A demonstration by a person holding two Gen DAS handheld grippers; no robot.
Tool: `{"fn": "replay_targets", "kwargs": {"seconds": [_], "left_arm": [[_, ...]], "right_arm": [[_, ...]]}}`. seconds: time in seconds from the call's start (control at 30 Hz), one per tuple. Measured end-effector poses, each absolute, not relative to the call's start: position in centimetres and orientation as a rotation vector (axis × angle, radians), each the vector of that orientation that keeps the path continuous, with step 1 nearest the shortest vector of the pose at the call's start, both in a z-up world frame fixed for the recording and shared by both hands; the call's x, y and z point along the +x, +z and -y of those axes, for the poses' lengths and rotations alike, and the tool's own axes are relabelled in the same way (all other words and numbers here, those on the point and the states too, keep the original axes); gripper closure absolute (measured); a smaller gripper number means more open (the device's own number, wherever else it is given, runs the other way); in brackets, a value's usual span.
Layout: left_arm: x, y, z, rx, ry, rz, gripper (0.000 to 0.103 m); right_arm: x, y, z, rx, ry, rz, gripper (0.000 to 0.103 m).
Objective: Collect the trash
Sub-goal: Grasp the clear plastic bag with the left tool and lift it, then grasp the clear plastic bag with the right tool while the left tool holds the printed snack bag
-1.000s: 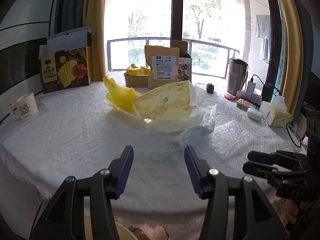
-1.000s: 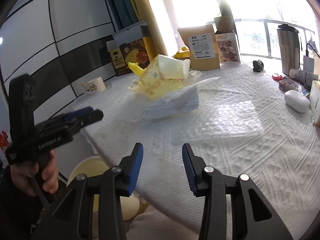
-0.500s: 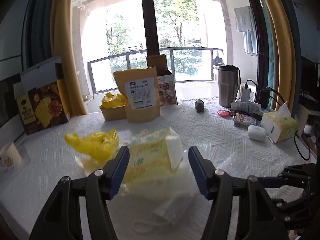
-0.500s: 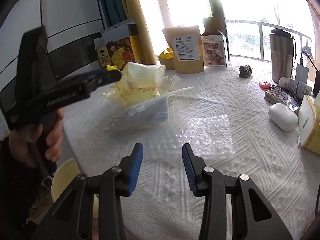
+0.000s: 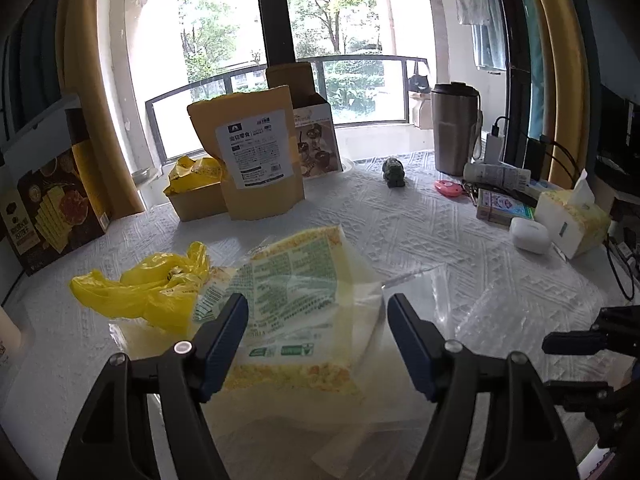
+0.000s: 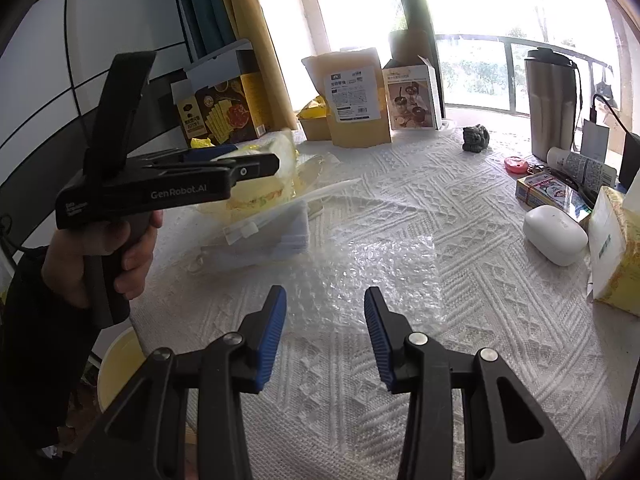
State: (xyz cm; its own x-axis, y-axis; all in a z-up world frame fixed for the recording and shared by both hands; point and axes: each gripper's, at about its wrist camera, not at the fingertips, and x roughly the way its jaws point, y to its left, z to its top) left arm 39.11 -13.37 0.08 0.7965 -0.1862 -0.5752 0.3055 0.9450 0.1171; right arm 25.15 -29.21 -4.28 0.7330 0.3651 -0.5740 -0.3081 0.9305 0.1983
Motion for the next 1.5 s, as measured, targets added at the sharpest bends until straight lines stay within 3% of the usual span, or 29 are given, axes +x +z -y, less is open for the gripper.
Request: {"fn": "replay_targets", "kwargs": {"seconds": [0.03, 0.07, 0.17, 0.3, 0.8, 1.03, 1.17, 1.5], "left_arm": [[39.0, -0.2, 13.4, 0.22, -0.275, -0.604, 0.049], [39.0, -0.5, 13.5, 0.224, -0.281, -0.619, 0.064], [38.5, -1.1, 13.4, 0.21, -0.315, -0.659, 0.088], [36.7, -0.1, 12.8, 0.2, -0.327, -0.613, 0.097], [28.7, 7.3, 3.4, 0.067, -0.219, -0.348, 0.099], [26.7, 6.6, -1.9, 0.024, -0.142, -0.343, 0.099], [26.1, 5.4, -3.9, -0.002, -0.119, -0.358, 0.099], [25.7, 2.6, -7.8, -0.092, -0.055, -0.39, 0.099]], "right_arm": [[25.1, -4.3, 29.2, 0.09, 0.365, -0.652, 0.065], [25.1, -4.3, 29.1, 0.087, 0.362, -0.654, 0.065], [24.8, -4.3, 28.8, 0.077, 0.353, -0.661, 0.065], [24.4, -4.0, 28.2, 0.062, 0.348, -0.661, 0.065], [25.4, -2.2, 24.5, 0.023, 0.34, -0.635, 0.065], [28.4, -2.0, 22.0, 0.0, 0.347, -0.637, 0.065], [30.5, -2.0, 21.8, 0.026, 0.336, -0.651, 0.047], [32.8, -0.3, 20.2, -0.035, 0.246, -0.589, 0.046]]}}
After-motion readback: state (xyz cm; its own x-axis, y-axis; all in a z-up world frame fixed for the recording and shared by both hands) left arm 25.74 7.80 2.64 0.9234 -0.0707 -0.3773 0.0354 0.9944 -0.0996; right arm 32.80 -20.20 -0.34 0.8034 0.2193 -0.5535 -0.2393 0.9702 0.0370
